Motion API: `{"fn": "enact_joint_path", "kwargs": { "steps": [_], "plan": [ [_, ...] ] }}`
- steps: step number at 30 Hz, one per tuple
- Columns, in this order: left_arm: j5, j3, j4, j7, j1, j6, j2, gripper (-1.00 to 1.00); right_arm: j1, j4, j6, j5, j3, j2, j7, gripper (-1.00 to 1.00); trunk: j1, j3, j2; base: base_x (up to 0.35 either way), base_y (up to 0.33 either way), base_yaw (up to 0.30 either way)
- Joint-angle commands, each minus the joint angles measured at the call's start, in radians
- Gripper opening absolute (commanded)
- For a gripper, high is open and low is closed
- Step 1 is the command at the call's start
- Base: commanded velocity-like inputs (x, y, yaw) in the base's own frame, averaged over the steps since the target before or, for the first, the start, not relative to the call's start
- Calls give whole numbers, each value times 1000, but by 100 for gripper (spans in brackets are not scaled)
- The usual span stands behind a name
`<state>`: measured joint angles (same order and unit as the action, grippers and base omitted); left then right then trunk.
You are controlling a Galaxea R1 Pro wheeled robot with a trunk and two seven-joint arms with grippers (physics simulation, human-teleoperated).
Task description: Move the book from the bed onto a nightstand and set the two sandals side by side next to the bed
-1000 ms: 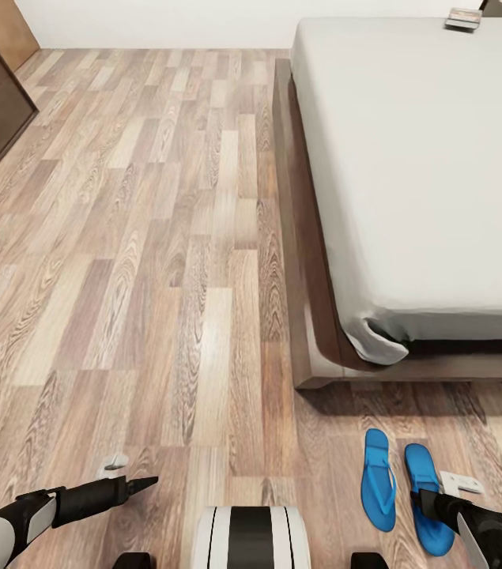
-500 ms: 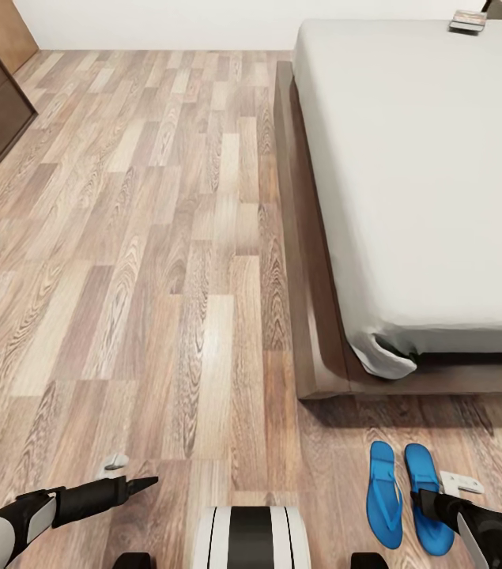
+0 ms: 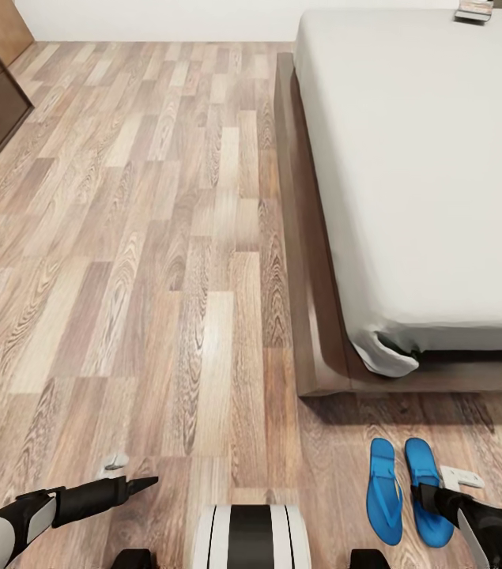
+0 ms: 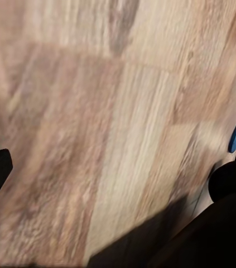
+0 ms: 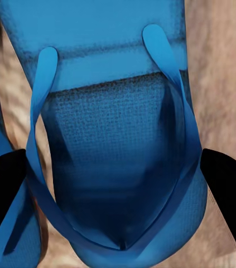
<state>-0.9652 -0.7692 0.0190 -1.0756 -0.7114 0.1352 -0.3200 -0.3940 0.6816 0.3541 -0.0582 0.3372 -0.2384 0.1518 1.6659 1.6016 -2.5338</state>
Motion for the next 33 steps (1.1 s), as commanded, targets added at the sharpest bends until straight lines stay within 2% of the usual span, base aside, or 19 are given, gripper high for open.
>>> {"fn": "enact_joint_path", "kwargs": {
  "steps": [1,5,21,24,33],
  "plan": [
    [-10,-7,1,-3,0,11,-1,100,0,4,5,-6,5,1,8,-100,0,5,0,0,0,0],
    [-10,-7,1,-3,0,11,0,100,0,8,5,-6,5,1,8,-100,2,20,-1,0,0,0],
    [-10,-7,1,-3,0,11,0,100,0,10,4,-5,5,1,8,-100,2,20,-1,0,0,0],
    [-10,-7,1,-3,0,11,1,100,0,10,4,-5,5,1,8,-100,3,32,-2,0,0,0],
    [-10,-7,1,-3,0,11,1,100,0,10,3,-6,5,1,8,-100,4,35,-2,0,0,0]
  ]
}}
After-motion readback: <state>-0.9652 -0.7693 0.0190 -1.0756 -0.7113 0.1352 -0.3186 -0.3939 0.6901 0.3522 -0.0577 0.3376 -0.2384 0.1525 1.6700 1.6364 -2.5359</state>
